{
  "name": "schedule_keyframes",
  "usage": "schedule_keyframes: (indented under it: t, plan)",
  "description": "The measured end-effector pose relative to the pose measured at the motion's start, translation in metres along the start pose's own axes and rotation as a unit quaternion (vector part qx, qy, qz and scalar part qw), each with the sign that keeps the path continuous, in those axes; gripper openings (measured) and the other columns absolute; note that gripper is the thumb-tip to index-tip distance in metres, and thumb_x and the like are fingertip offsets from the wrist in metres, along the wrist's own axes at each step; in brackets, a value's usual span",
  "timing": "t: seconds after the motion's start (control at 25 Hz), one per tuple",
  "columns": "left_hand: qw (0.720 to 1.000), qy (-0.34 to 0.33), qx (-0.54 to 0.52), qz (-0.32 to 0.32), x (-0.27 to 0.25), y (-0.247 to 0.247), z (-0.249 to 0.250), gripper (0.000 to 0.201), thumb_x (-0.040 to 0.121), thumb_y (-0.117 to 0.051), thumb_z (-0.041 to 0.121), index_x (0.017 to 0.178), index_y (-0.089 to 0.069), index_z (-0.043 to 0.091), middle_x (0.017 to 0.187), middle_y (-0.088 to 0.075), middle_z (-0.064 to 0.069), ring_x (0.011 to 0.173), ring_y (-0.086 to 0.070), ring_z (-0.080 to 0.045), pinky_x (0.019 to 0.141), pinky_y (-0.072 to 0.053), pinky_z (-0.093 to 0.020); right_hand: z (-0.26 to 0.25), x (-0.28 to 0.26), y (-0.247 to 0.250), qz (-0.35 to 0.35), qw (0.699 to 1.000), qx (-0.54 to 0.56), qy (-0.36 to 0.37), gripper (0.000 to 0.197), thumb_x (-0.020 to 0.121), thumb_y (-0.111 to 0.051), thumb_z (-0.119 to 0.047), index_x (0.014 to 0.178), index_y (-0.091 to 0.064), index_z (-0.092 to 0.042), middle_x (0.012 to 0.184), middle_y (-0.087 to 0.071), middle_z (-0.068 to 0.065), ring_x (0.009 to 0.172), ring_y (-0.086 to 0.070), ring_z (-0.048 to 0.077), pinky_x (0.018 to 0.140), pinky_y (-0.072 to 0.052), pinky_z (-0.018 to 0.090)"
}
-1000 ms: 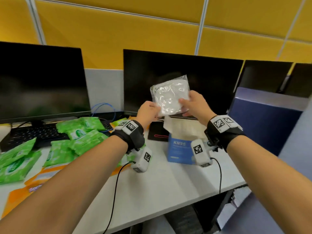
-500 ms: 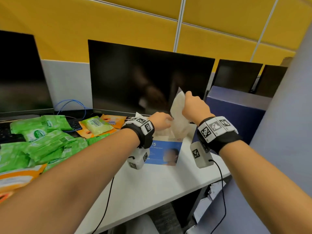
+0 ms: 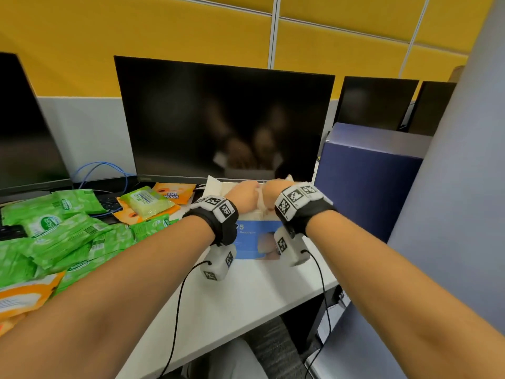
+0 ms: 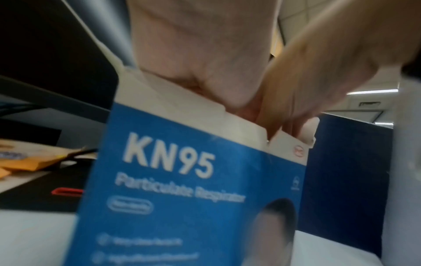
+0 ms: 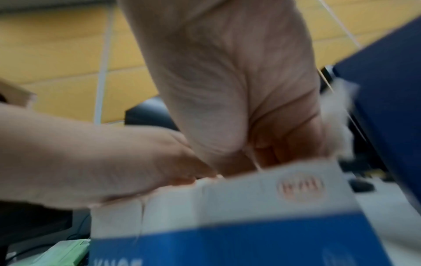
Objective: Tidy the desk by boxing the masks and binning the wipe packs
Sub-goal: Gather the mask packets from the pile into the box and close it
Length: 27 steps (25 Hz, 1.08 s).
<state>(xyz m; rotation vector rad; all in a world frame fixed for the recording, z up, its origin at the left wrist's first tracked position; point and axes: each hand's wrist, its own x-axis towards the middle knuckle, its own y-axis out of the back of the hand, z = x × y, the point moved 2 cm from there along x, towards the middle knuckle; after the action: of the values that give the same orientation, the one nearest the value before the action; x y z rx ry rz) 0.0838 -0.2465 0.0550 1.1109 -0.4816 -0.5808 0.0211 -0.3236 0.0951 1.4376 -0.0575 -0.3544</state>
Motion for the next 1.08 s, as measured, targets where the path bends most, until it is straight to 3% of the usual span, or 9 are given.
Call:
schedule_keyframes:
  t: [0.08, 0.2, 0.44, 0.56, 0.72, 0.84, 0.96, 1.0, 1.08]
  plan:
    - [0.999, 0.024, 0.022, 0.01, -0.002, 0.007, -0.011, 0.035, 0.098, -0.038, 0.017, 0.127, -0.055, 0.004, 0.133, -0.053, -0.014, 0.122, -0.051, -0.031, 0.102, -0.041, -0.041, -0.002, 0.007, -0.011, -0.026, 1.0, -0.001, 0.01, 0.039, 0.101, -0.041, -0.022, 0.134, -0.048, -0.004, 0.138, -0.051, 0.011, 0.13, -0.045, 0.025, 0.112, -0.026, 0.039]
    - [0.998, 0.019, 0.056, -0.003, -0.01, 0.006, -0.024, 0.046, 0.101, -0.036, 0.027, 0.143, -0.039, 0.007, 0.15, -0.037, -0.011, 0.137, -0.037, -0.029, 0.112, -0.032, -0.04, 0.007, 0.016, -0.004, 0.032, 0.997, 0.066, -0.004, 0.039, 0.097, -0.045, -0.008, 0.136, -0.042, -0.004, 0.132, -0.053, 0.017, 0.119, -0.054, 0.032, 0.097, -0.044, 0.041]
    - [0.987, 0.026, 0.123, -0.101, -0.009, -0.004, -0.023, 0.052, 0.102, -0.014, 0.044, 0.152, -0.006, 0.035, 0.162, 0.002, -0.002, 0.15, 0.003, -0.021, 0.119, 0.002, -0.052, 0.014, 0.022, -0.003, 0.067, 0.992, 0.096, 0.037, 0.035, 0.093, -0.055, -0.011, 0.128, -0.058, -0.009, 0.129, -0.058, 0.009, 0.118, -0.055, 0.026, 0.1, -0.044, 0.034]
    - [0.992, 0.012, 0.097, -0.073, -0.011, -0.004, -0.025, 0.054, 0.103, -0.018, 0.035, 0.154, -0.004, 0.023, 0.162, -0.002, 0.0, 0.15, -0.001, -0.018, 0.118, 0.001, -0.051, 0.01, 0.016, -0.01, 0.032, 0.994, 0.085, 0.052, 0.045, 0.091, -0.061, -0.023, 0.134, -0.052, -0.016, 0.133, -0.055, 0.003, 0.122, -0.052, 0.024, 0.102, -0.043, 0.034]
    - [0.989, 0.017, 0.117, -0.085, -0.012, 0.002, -0.031, 0.048, 0.103, -0.023, 0.031, 0.151, -0.022, 0.023, 0.161, -0.002, -0.009, 0.149, 0.0, -0.028, 0.118, -0.006, -0.053, 0.02, 0.018, -0.01, 0.114, 0.978, 0.15, 0.086, 0.038, 0.095, -0.053, -0.026, 0.131, -0.056, -0.016, 0.134, -0.055, 0.003, 0.124, -0.051, 0.023, 0.105, -0.038, 0.034]
    - [0.998, 0.04, -0.018, 0.037, -0.012, 0.009, -0.033, 0.044, 0.102, -0.027, 0.028, 0.142, -0.041, 0.016, 0.15, -0.034, -0.013, 0.142, -0.028, -0.03, 0.115, -0.024, -0.047, 0.034, 0.012, -0.012, 0.094, 0.969, 0.205, 0.101, 0.037, 0.096, -0.05, -0.024, 0.133, -0.055, -0.019, 0.136, -0.055, 0.0, 0.125, -0.05, 0.021, 0.103, -0.037, 0.029]
    - [0.958, 0.135, -0.183, 0.175, -0.013, 0.027, -0.064, 0.038, 0.1, -0.033, 0.01, 0.131, -0.048, -0.008, 0.135, -0.05, -0.025, 0.126, -0.046, -0.039, 0.106, -0.039, -0.044, 0.072, 0.017, -0.017, 0.246, 0.875, 0.417, -0.016, 0.037, 0.096, -0.045, -0.012, 0.131, -0.056, -0.014, 0.132, -0.056, 0.006, 0.121, -0.053, 0.023, 0.096, -0.04, 0.026]
    - [0.935, 0.177, -0.252, 0.178, -0.012, 0.03, -0.082, 0.038, 0.1, -0.032, 0.005, 0.13, -0.046, -0.013, 0.135, -0.048, -0.029, 0.126, -0.046, -0.043, 0.106, -0.038, -0.046, 0.086, 0.019, -0.024, 0.252, 0.83, 0.493, -0.067, 0.038, 0.096, -0.043, -0.008, 0.132, -0.055, -0.012, 0.132, -0.056, 0.009, 0.118, -0.053, 0.025, 0.098, -0.042, 0.03]
    - [0.842, 0.237, -0.463, 0.145, -0.018, 0.024, -0.104, 0.039, 0.1, -0.034, 0.008, 0.133, -0.045, -0.009, 0.144, -0.043, -0.025, 0.131, -0.042, -0.041, 0.11, -0.034, -0.046, 0.097, 0.022, -0.042, 0.17, 0.75, 0.632, -0.096, 0.038, 0.095, -0.045, -0.006, 0.133, -0.051, -0.004, 0.126, -0.057, 0.017, 0.106, -0.055, 0.023, 0.093, -0.047, 0.036]
